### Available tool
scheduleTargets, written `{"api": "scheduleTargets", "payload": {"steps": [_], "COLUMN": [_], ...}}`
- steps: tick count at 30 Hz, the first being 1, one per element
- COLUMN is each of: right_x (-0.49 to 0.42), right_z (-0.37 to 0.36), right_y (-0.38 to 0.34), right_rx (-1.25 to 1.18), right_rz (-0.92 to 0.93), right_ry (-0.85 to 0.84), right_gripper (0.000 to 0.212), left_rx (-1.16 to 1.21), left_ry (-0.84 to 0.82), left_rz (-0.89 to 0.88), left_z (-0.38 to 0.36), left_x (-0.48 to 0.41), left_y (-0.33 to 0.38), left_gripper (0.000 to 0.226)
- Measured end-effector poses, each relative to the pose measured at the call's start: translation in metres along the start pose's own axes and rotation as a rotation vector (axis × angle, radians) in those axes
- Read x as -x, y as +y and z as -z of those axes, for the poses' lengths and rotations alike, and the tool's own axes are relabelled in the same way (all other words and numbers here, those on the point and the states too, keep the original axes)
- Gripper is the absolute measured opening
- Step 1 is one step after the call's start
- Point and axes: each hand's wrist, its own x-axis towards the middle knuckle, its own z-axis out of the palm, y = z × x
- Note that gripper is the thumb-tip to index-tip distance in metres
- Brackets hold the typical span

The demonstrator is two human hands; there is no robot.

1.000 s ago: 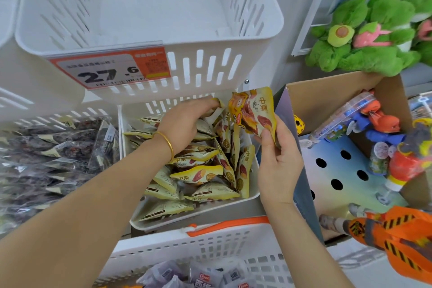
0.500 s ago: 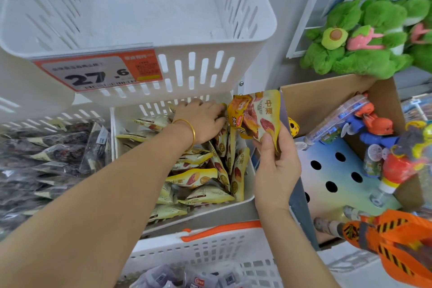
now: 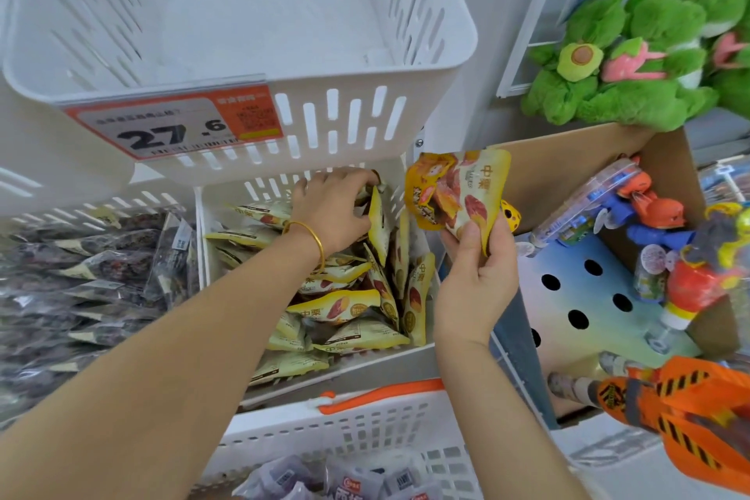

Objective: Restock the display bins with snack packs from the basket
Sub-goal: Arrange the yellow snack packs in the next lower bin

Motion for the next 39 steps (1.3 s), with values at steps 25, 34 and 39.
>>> {"api": "scheduleTargets", "payload": {"steps": [25, 34, 39], "right_x": [-0.008, -0.032, -0.026], "right_z": [-0.029, -0.029, -0.03], "right_y": [-0.004, -0.006, -0.008], "right_rx": [0.506, 0.762, 0.795], "right_rz": [0.119, 0.025, 0.134], "right_ry": [-0.244, -0.359, -0.393], "right_gripper": [0.029, 0.015, 0.05], "left_rx": [0.026, -0.061, -0.075], "left_ry": [0.051, 0.033, 0.05], "left_rz": [-0.045, -0.113, -0.132], "left_z": [-0.004, 0.0, -0.001], "left_x": [0.024, 0.025, 0.028], "left_y": [-0.007, -0.014, -0.018], "left_gripper": [0.031, 0.051, 0.051]}}
